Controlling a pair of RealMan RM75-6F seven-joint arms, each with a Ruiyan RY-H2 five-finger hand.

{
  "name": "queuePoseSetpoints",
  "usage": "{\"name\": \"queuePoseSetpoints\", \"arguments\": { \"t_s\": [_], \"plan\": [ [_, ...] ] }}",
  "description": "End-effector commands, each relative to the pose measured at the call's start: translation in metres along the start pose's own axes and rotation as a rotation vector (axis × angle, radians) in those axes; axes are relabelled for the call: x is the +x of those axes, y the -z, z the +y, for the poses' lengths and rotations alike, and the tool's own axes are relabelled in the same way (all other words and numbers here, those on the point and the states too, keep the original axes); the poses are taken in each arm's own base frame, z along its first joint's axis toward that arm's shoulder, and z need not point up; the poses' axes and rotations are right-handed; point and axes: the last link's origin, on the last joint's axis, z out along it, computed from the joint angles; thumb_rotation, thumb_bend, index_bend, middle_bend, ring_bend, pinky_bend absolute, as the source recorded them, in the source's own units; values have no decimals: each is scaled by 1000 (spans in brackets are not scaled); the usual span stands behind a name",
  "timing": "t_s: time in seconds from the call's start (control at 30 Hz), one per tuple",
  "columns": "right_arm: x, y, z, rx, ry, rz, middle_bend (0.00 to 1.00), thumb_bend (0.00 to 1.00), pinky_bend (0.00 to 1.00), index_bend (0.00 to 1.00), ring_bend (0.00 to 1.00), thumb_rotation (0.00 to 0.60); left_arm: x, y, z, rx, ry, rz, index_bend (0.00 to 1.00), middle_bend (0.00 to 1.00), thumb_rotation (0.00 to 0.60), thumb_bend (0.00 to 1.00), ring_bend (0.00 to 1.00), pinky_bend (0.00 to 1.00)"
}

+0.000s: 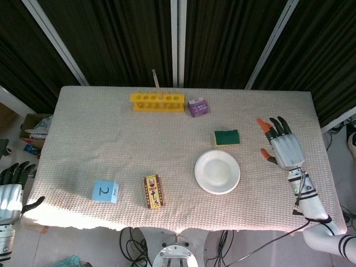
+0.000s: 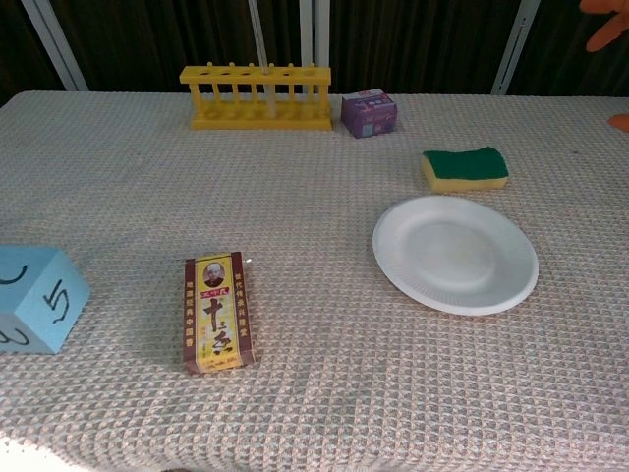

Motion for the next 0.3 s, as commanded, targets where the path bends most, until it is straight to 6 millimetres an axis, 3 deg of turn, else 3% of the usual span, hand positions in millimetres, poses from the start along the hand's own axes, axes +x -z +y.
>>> {"name": "queuePoseSetpoints", "arguments": {
  "t_s": [0.03, 0.2, 0.3],
  "plan": [
    [34, 57, 13, -24, -48, 18, 215, 191, 91, 1, 102, 600, 0, -1, 2, -4, 1, 6, 184, 124, 600, 9, 94, 147],
    [48, 99, 24, -77, -88, -20, 196, 209, 91, 11, 102, 600, 0, 0, 6, -15, -1, 21, 184, 124, 600, 10, 94, 147],
    [49, 114, 31, -99, -93, -21, 192, 220, 92, 25, 102, 600, 0, 1, 8, -19, -3, 19, 184, 124, 600, 10, 93, 147]
  ]
}}
